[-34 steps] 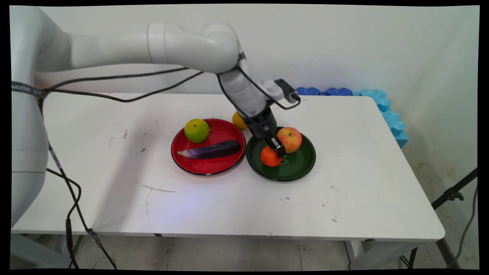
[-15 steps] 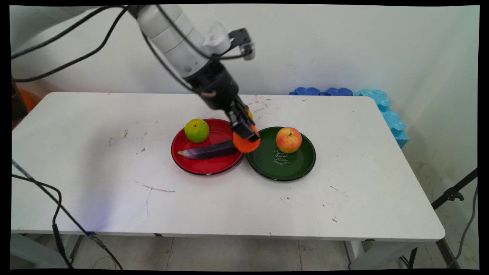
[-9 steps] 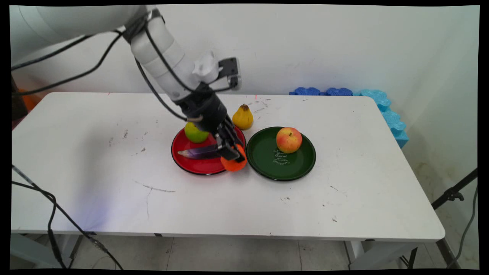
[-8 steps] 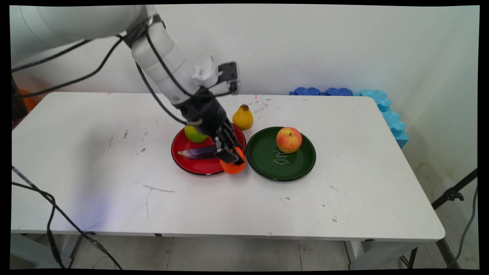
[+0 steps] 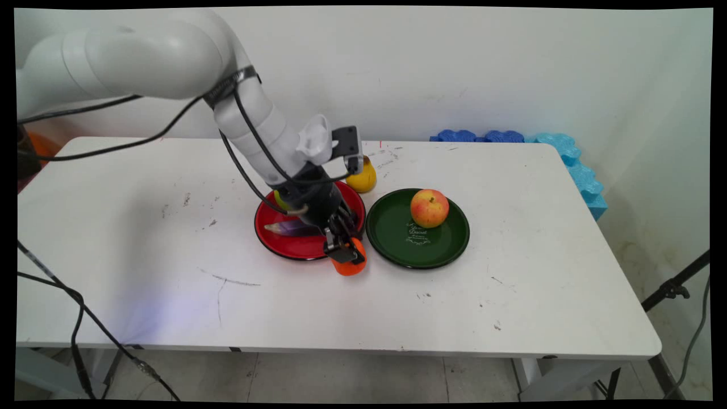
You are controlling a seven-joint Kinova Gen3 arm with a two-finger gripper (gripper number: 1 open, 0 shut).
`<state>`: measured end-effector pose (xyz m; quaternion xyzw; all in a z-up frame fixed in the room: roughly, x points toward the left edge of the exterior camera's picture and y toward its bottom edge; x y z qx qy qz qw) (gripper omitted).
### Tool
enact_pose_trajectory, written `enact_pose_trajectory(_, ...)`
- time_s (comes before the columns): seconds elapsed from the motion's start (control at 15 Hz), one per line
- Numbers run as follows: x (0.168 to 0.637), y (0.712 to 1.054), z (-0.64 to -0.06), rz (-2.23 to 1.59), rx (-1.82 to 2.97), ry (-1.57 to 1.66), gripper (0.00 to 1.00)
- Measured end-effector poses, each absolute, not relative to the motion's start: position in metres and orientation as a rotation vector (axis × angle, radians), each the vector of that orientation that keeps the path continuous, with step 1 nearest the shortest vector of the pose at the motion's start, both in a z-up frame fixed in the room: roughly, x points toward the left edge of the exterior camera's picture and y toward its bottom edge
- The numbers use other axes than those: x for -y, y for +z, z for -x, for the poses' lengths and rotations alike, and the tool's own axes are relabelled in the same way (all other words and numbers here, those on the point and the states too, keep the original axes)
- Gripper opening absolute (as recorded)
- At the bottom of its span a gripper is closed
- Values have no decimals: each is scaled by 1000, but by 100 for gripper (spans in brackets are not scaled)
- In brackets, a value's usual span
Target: Place the picked object on the table
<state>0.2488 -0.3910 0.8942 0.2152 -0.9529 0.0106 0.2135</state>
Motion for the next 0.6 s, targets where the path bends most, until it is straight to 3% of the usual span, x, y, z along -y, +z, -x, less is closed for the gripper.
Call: enact_pose_trajectory(0.6, 398, 866, -238, -650, 2636, 46, 0)
